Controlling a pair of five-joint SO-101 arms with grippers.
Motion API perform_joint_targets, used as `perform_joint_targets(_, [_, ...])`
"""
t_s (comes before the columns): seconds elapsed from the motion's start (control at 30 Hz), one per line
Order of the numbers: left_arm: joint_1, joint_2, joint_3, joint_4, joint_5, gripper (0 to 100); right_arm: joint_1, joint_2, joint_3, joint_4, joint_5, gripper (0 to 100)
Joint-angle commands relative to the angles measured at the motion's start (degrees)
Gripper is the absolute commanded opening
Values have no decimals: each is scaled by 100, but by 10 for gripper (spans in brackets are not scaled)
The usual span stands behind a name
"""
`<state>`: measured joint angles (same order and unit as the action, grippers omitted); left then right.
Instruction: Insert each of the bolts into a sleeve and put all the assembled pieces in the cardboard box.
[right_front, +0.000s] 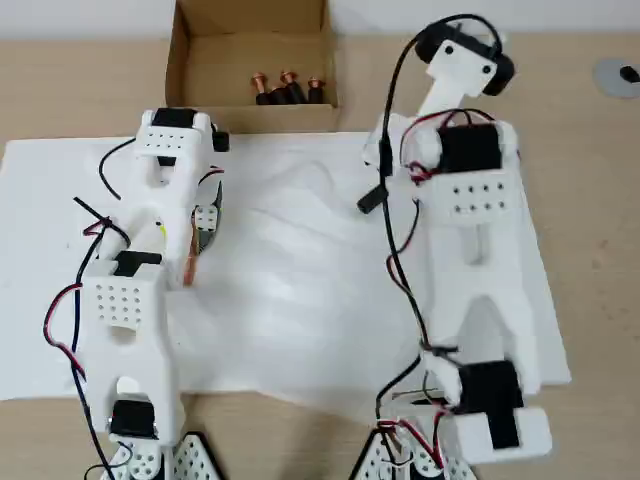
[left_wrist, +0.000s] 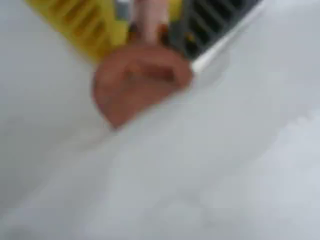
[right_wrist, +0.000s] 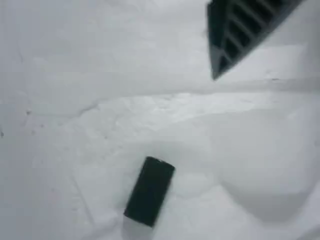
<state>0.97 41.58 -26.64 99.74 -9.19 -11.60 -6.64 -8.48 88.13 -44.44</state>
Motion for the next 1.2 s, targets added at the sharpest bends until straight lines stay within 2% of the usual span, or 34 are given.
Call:
perform_joint_targets(0.0, [79,-66,53,70,-44,169,-277,321,-4,-114,-255,394])
perform_joint_targets(0.1, [53,-57,-123,70,-114,178,-629,602,-40,-123,-563,394])
perform_joint_targets(0.3, [237,-233,-167,70,-826,179,-1103,787,-391,-527,-782,394])
perform_joint_targets(0.43, [229,-488,-167,70,-1143,180,-1051,927,-532,-967,-853,394])
perform_joint_targets(0.77, [193,-629,88,70,-1600,179,-532,2070,-549,-1090,-1864,394])
perform_joint_targets(0.9, [193,-629,88,70,-1609,179,-356,2316,-558,-1090,-1899,394])
perform_joint_targets(1.17, [193,-629,88,70,-1609,178,-444,2686,-558,-1055,-1705,394])
